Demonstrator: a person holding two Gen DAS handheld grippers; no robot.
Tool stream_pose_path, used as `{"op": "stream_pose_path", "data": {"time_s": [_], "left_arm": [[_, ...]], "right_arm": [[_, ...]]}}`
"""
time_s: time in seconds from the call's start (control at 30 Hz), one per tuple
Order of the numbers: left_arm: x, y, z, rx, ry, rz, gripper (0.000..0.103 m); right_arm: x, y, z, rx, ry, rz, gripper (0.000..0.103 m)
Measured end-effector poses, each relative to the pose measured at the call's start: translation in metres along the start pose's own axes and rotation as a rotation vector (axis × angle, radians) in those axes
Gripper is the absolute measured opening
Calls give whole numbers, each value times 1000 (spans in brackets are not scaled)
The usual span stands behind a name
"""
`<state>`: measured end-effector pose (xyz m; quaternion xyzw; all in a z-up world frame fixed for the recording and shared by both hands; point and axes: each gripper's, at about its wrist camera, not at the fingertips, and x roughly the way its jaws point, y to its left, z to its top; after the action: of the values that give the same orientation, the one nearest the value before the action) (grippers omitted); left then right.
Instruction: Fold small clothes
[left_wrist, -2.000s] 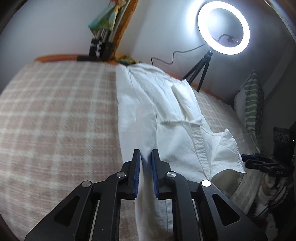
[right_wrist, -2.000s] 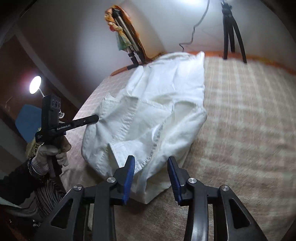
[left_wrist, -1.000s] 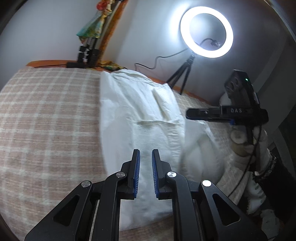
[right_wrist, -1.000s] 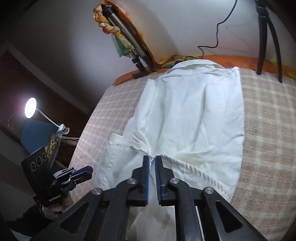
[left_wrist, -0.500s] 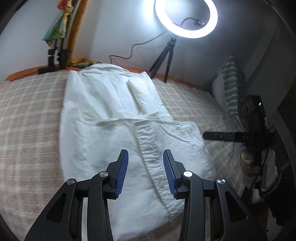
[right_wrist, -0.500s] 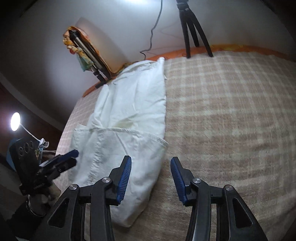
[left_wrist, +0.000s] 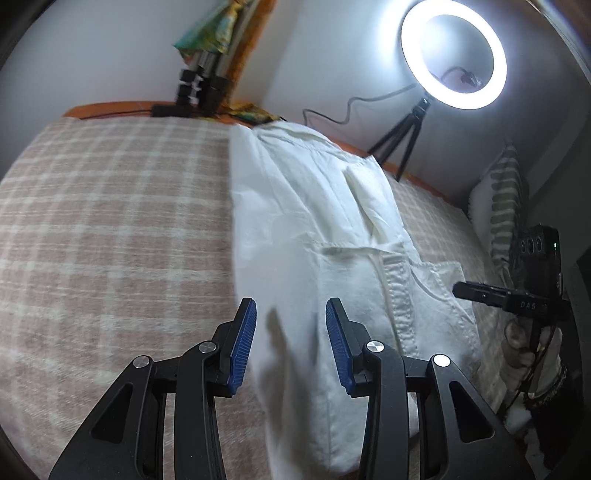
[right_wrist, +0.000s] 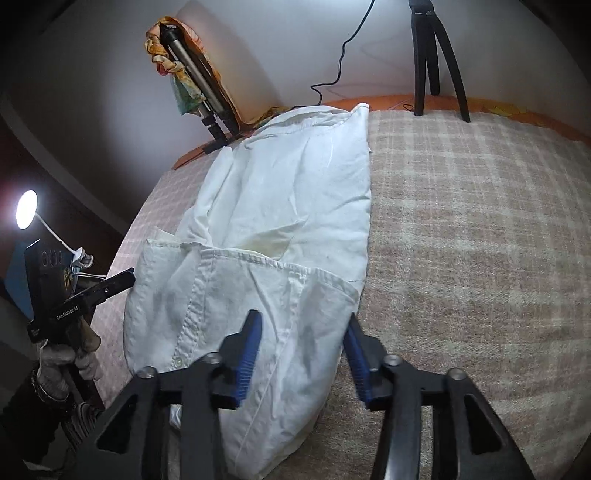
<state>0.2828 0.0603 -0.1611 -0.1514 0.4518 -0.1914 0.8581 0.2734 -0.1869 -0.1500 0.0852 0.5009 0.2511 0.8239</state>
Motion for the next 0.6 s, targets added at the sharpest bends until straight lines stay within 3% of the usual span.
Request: {"op": "stream_pose_path", "data": {"time_s": [0.1, 0.17, 0.23, 0.27, 0.3, 0.37, 0.43, 0.47, 0.53, 0.6], "left_arm": [[16, -6, -1, 15, 21, -21, 36], [18, -10, -3, 46, 16, -13, 10], [12, -9, -4, 51, -5, -45, 7], [7, -7, -4, 39, -10, -64, 6], [0, -6, -3, 28, -21, -87, 6], [-12, -3, -2, 6, -46, -141, 6], [-18, -2, -2, 6, -62, -146, 6], [-19, -1, -1, 11, -64, -146, 6], [-14, 2, -1, 13, -59, -128, 6], [-6, 7, -2, -2, -44, -117, 6]], "right_arm": [[6, 9, 3, -50, 5, -32, 47], [16, 15, 6, -99, 24, -92, 25], [21, 16, 9, -114, 40, -86, 8], [20, 16, 10, -112, 39, -64, 7], [15, 15, 12, -101, 25, -1, 6], [-2, 7, 15, -57, -40, 209, 5], [-16, -8, 19, -18, -128, 438, 5], [-13, -15, 22, 2, -137, 496, 6], [5, -34, 28, 56, -139, 556, 5], [36, -49, 35, 90, -80, 497, 5]]}}
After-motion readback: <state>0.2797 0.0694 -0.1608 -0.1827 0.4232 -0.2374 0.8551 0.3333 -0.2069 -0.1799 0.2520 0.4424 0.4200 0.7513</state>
